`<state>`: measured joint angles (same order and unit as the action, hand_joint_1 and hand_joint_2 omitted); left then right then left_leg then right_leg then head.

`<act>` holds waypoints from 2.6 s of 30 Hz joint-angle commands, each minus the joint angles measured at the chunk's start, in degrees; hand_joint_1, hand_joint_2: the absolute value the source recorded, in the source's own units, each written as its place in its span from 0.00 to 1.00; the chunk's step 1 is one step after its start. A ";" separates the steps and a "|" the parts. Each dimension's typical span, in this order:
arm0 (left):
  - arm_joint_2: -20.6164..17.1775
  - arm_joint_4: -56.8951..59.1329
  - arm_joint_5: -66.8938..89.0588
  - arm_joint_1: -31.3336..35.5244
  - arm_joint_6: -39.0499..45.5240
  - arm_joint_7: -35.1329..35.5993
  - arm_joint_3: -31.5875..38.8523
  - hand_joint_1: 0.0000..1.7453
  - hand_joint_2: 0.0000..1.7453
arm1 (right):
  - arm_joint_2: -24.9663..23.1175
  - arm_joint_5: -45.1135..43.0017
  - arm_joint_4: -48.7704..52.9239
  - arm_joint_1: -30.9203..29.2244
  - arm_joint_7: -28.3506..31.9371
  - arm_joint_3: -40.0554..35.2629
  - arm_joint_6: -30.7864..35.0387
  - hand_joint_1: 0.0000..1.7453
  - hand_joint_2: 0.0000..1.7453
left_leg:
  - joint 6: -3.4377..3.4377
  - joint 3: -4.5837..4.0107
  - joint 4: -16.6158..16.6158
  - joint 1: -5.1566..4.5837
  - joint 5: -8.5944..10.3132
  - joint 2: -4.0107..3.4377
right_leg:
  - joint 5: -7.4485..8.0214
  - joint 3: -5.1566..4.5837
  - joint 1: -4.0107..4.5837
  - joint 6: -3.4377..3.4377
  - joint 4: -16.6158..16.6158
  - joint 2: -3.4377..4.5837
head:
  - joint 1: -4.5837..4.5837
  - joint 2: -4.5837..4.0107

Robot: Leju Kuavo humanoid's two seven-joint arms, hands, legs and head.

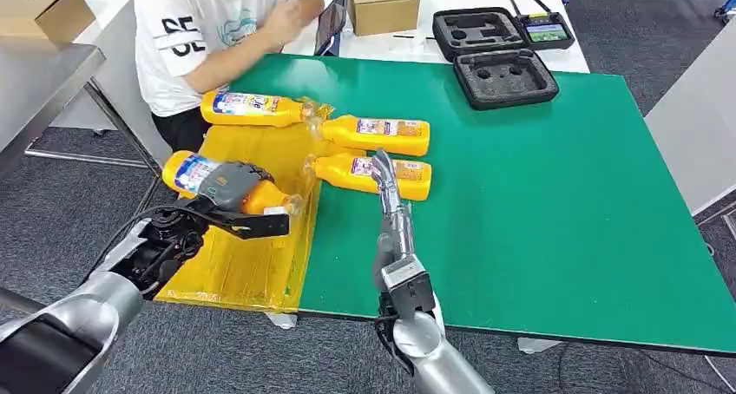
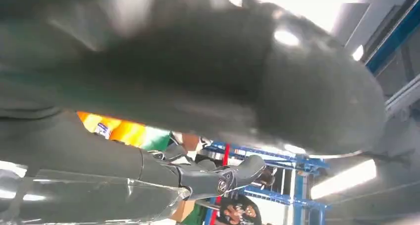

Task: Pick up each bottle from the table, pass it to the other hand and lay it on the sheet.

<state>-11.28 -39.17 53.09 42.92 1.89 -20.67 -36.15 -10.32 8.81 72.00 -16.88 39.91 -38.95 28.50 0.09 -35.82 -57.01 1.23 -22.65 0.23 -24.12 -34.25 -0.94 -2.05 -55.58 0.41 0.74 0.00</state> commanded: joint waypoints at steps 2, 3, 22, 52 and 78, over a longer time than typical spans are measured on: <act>3.40 6.51 -3.78 4.59 -6.45 -0.97 -0.67 1.00 1.00 | 1.35 0.81 -7.47 -4.83 0.09 -1.79 -0.60 0.00 0.00 | -0.06 0.14 -0.02 0.01 -0.07 0.04 | -0.07 0.19 0.04 0.06 0.02 -0.08 | 0.00 0.00; 3.40 6.51 -3.78 4.59 -6.45 -0.97 -0.67 1.00 1.00 | 1.35 0.81 -7.47 -4.83 0.09 -1.79 -0.60 0.00 0.00 | -0.08 0.26 -0.03 0.01 -0.13 0.06 | -0.13 0.33 0.05 0.08 0.01 -0.11 | -0.02 0.00; 4.78 9.18 -10.55 4.08 -14.22 -1.13 1.52 1.00 1.00 | 0.61 0.61 -9.93 -5.87 0.09 -1.71 -1.84 0.00 0.00 | -0.08 0.24 -0.03 0.01 -0.12 0.01 | -0.10 0.28 0.05 0.08 0.01 -0.06 | 0.00 0.00; 1.88 16.38 -9.76 2.14 -17.94 2.84 0.57 0.00 1.00 | -1.57 -0.45 -14.36 -7.55 0.09 -2.22 -6.22 0.00 0.00 | -0.06 0.51 0.07 0.00 -0.09 -0.16 | -0.03 0.50 0.04 0.08 0.05 0.11 | 0.00 0.00; 3.26 11.69 -34.03 -2.78 -24.62 -6.21 13.49 0.00 0.00 | -1.65 0.95 -14.02 -5.81 0.09 -2.28 -5.88 0.00 0.00 | -0.05 0.70 0.14 -0.06 -0.05 0.00 | -0.03 0.74 -0.04 0.04 0.09 0.01 | 0.00 0.00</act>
<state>-10.56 -27.15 22.92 44.99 -27.73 -24.66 -30.38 -12.92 9.36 59.49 -22.03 39.91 -40.00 22.43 0.10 -35.32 -56.98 1.22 -22.65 0.29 -24.13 -33.70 -0.95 -2.05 -55.59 0.39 0.74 0.00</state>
